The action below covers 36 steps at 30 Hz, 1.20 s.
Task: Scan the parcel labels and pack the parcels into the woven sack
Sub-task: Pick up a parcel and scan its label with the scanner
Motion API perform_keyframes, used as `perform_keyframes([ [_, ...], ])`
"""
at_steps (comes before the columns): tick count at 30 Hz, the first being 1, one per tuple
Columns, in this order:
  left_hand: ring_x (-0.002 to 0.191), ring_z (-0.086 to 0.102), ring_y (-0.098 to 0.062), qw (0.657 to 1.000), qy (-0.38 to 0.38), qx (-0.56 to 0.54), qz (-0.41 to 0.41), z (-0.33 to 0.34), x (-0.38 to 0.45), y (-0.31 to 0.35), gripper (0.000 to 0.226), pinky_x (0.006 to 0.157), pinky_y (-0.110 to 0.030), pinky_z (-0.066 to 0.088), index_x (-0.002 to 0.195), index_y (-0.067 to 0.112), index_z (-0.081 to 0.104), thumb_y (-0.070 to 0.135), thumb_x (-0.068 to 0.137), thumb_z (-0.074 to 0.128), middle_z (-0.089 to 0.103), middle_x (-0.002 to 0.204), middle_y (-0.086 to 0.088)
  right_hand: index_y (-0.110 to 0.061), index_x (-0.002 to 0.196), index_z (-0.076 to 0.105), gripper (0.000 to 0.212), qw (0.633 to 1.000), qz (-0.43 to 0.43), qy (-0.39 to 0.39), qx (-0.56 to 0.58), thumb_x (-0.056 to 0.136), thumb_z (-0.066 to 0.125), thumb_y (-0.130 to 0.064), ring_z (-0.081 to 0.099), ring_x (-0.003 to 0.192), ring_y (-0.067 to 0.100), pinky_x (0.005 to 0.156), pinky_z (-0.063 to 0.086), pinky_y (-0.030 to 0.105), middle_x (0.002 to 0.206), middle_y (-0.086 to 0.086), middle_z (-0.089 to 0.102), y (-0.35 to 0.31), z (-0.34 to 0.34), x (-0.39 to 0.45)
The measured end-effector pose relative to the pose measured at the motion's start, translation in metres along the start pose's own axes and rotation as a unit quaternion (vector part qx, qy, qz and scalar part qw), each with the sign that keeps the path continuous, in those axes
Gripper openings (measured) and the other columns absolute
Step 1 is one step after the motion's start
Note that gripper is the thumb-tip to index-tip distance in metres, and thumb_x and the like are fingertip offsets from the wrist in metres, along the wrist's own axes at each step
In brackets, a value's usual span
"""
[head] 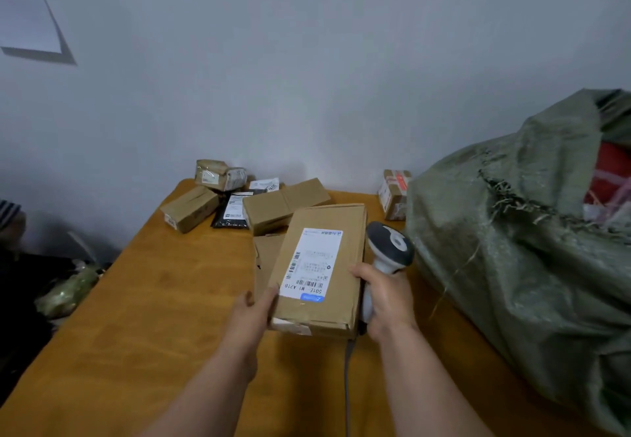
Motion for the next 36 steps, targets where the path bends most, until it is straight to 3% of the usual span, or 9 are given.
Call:
perform_keyframes([
  [2,0.093,0.07,-0.023,0.981,-0.137,-0.097,-0.098,0.016,-0.006,-0.016,0.048,0.082,-0.039,0.049,0.126,0.016,0.063,0.049,0.09,0.064,0.075,0.109,-0.004,-0.014,0.096,0.068,0.026,1.0,0.0,-0.018,-0.004,0.076,0.078,-0.001,0.076,0.071,0.027,0.065,0.062,0.046,0.083,0.008,0.079,-0.003,0.002,-0.002],
  [3,0.079,0.071,-0.02,0.972,-0.165,-0.128,-0.11,0.019,-0.007,-0.019,0.042,0.069,-0.034,0.05,0.12,0.015,0.066,0.045,0.091,0.064,0.077,0.101,-0.006,-0.015,0.098,0.069,0.026,1.0,0.001,-0.02,-0.002,0.076,0.081,-0.005,0.077,0.072,0.026,0.064,0.062,0.044,0.084,0.007,0.079,-0.003,0.003,-0.002],
  [5,0.067,0.067,-0.017,0.967,-0.153,-0.178,-0.098,0.018,-0.002,-0.019,0.036,0.052,-0.028,0.047,0.114,0.013,0.068,0.04,0.091,0.065,0.077,0.095,-0.007,-0.016,0.101,0.069,0.028,1.0,-0.01,0.002,-0.003,0.077,0.085,-0.019,0.076,0.076,0.024,0.066,0.061,0.039,0.086,0.004,0.079,-0.005,0.0,-0.002],
  [7,0.069,0.063,-0.016,0.97,-0.106,-0.211,-0.054,0.011,0.003,-0.01,0.031,0.047,-0.026,0.046,0.113,0.013,0.066,0.037,0.093,0.064,0.076,0.093,-0.006,-0.015,0.101,0.069,0.031,0.998,-0.036,0.034,-0.038,0.079,0.084,-0.031,0.074,0.077,0.019,0.066,0.057,0.035,0.079,-0.001,0.077,-0.011,-0.006,-0.001],
  [11,0.085,0.063,-0.018,0.971,-0.044,-0.23,0.043,-0.002,0.009,0.016,0.021,0.062,-0.032,0.051,0.11,0.016,0.057,0.034,0.099,0.057,0.068,0.103,-0.004,-0.013,0.099,0.069,0.033,0.992,-0.059,0.007,-0.112,0.08,0.082,-0.036,0.068,0.06,0.013,0.062,0.053,0.033,0.058,-0.009,0.071,-0.019,-0.003,-0.006],
  [17,0.095,0.064,-0.02,0.964,-0.001,-0.246,0.097,-0.007,0.007,0.034,0.027,0.07,-0.034,0.053,0.121,0.017,0.053,0.033,0.1,0.056,0.067,0.109,-0.005,-0.011,0.102,0.069,0.027,0.965,-0.065,-0.168,-0.192,0.082,0.08,-0.026,0.068,0.06,0.016,0.055,0.052,0.027,0.073,0.0,0.071,-0.02,0.032,-0.034],
  [21,0.095,0.063,-0.018,0.958,-0.001,-0.26,0.117,-0.006,0.006,0.041,0.026,0.074,-0.035,0.052,0.122,0.019,0.053,0.032,0.1,0.055,0.067,0.11,-0.004,-0.012,0.093,0.072,0.025,0.95,-0.061,-0.229,-0.205,0.076,0.08,-0.028,0.066,0.058,0.018,0.052,0.051,0.028,0.068,0.0,0.068,-0.023,0.046,-0.047],
  [29,0.103,0.063,-0.021,0.951,-0.009,-0.286,0.114,-0.003,0.006,0.044,0.016,0.074,-0.035,0.052,0.114,0.025,0.055,0.033,0.1,0.056,0.068,0.11,-0.006,-0.011,0.101,0.07,0.041,0.939,-0.038,-0.254,-0.228,0.069,0.078,-0.035,0.066,0.061,0.019,0.054,0.051,0.028,0.068,0.001,0.067,-0.021,0.046,-0.051],
  [36,0.104,0.063,-0.022,0.951,-0.018,-0.283,0.121,0.002,0.008,0.045,0.023,0.074,-0.035,0.052,0.12,0.023,0.054,0.033,0.099,0.057,0.068,0.111,-0.007,-0.011,0.102,0.07,0.023,0.938,-0.032,-0.256,-0.231,0.084,0.078,-0.023,0.066,0.061,0.019,0.055,0.051,0.029,0.068,0.002,0.067,-0.018,0.041,-0.049],
])
Point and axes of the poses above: each hand's wrist, its own x-axis towards the middle knuckle, its own z-axis out of the palm, y = z × x, the point moved 8 cm from there along x, towards the middle knuckle
